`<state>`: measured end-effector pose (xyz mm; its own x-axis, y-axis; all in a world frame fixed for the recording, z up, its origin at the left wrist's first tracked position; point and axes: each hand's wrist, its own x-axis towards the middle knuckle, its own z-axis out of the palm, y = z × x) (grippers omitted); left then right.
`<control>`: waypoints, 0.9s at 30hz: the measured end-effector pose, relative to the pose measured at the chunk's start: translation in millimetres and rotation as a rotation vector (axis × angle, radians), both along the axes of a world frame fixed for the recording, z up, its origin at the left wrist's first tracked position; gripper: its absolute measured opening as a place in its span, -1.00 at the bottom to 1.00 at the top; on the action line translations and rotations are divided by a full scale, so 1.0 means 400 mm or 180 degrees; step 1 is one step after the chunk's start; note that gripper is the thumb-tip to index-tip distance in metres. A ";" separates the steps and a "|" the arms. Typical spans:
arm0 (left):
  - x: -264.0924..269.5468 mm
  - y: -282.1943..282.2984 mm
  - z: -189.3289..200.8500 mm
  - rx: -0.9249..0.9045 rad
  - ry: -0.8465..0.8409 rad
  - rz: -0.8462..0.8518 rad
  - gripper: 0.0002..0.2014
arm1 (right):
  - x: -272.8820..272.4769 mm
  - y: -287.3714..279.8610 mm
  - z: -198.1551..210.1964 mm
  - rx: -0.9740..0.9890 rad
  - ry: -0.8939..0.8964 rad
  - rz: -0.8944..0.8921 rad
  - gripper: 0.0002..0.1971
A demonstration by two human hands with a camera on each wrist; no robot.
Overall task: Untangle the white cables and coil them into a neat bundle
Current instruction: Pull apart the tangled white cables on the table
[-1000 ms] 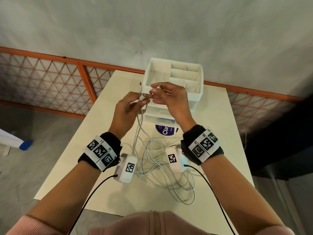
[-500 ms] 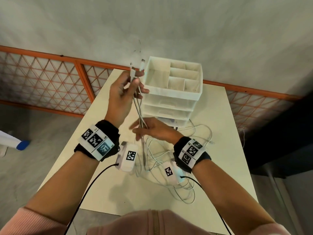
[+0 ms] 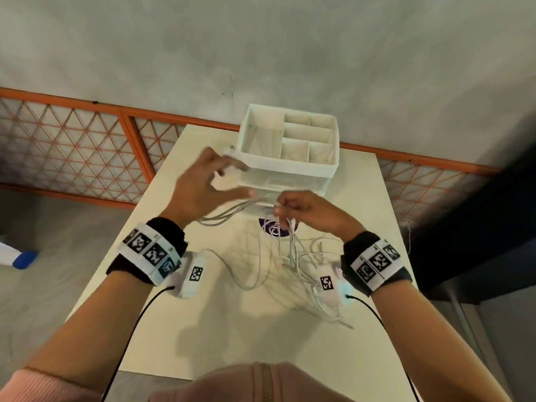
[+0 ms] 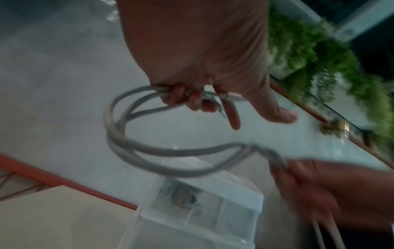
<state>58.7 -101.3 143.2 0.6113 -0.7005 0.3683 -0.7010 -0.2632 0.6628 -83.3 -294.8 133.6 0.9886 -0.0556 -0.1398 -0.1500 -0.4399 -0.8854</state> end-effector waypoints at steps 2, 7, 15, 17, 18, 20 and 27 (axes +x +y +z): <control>-0.018 -0.027 -0.015 0.0413 -0.0166 -0.0277 -0.40 | 0.008 0.011 0.078 -0.0059 -0.0360 -0.0153 -0.85; -0.030 -0.076 0.020 -0.0416 0.0673 -0.0462 -0.76 | -0.002 0.009 0.174 0.0003 -0.0710 -0.0263 -0.78; 0.025 -0.061 0.100 -0.2123 0.0924 0.0274 -0.67 | -0.065 -0.059 -0.118 -0.0621 0.0952 0.0305 -0.81; 0.052 -0.049 0.085 -0.1775 0.0820 0.0626 -0.64 | -0.085 -0.072 -0.143 -0.0538 0.0894 -0.0021 -0.79; 0.065 -0.045 0.066 -0.1276 0.0730 0.0800 -0.66 | -0.089 -0.078 -0.139 -0.0522 0.0836 -0.0215 -0.78; 0.082 -0.034 0.012 -0.0011 0.0676 0.1147 -0.64 | -0.091 -0.090 -0.105 -0.0629 0.0710 -0.0495 -0.79; 0.040 -0.012 -0.079 0.0608 0.0811 0.1494 -0.39 | -0.103 -0.135 0.045 -0.1013 0.0458 -0.0678 -0.68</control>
<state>74.8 -106.1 111.7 0.9262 -0.3719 0.0618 -0.3040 -0.6398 0.7058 -124.5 -349.0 151.6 0.9219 -0.3197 -0.2187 -0.3797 -0.6342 -0.6735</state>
